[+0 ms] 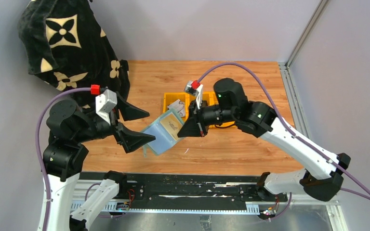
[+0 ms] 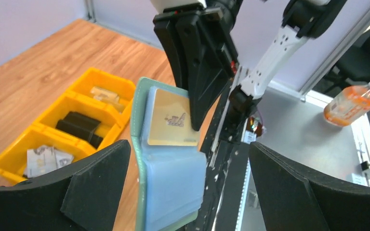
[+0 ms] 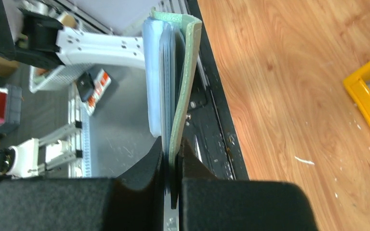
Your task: Take the credit cards out of the card holder
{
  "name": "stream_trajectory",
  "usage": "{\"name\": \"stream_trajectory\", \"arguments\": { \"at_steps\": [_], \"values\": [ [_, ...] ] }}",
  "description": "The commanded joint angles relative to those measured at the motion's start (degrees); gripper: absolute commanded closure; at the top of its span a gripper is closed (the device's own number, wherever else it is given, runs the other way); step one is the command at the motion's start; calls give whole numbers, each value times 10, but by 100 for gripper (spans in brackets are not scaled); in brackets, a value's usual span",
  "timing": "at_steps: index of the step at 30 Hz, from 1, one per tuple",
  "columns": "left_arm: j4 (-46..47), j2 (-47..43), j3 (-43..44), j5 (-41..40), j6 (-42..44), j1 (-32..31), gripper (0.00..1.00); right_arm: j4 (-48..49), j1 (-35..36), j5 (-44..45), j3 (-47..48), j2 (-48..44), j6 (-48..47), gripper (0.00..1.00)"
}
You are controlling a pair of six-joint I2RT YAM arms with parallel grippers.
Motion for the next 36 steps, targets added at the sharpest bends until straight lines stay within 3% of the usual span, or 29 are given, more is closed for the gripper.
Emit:
{"name": "stream_trajectory", "arguments": {
  "at_steps": [1,6,15,19,24,26,27,29,31,36],
  "values": [
    [-42,-14,-55,-11,99,-1,1,-127,36,32,73,29,-89,100],
    [-42,-14,-122,32,100,-2,10,-205,84,55,147,87,-140,100],
    [-42,-35,-147,97,81,-2,14,-257,129,85,234,160,-168,100],
    [-42,-54,-203,140,54,-5,32,-265,134,76,268,181,-175,100],
    [-45,-52,-208,135,61,-5,71,-284,146,66,297,202,-185,100],
    [-45,-46,-201,136,60,-5,77,-291,149,68,302,206,-188,100],
    [-45,-44,-200,137,59,-5,80,-292,149,67,302,204,-188,98],
    [-45,-44,-195,138,58,-6,84,-272,148,69,290,191,-183,74],
    [-46,-43,-185,136,58,-5,91,-220,148,81,255,161,-166,57],
    [-48,-29,-142,128,39,-5,100,87,125,75,35,20,-48,36]
  ]
}}
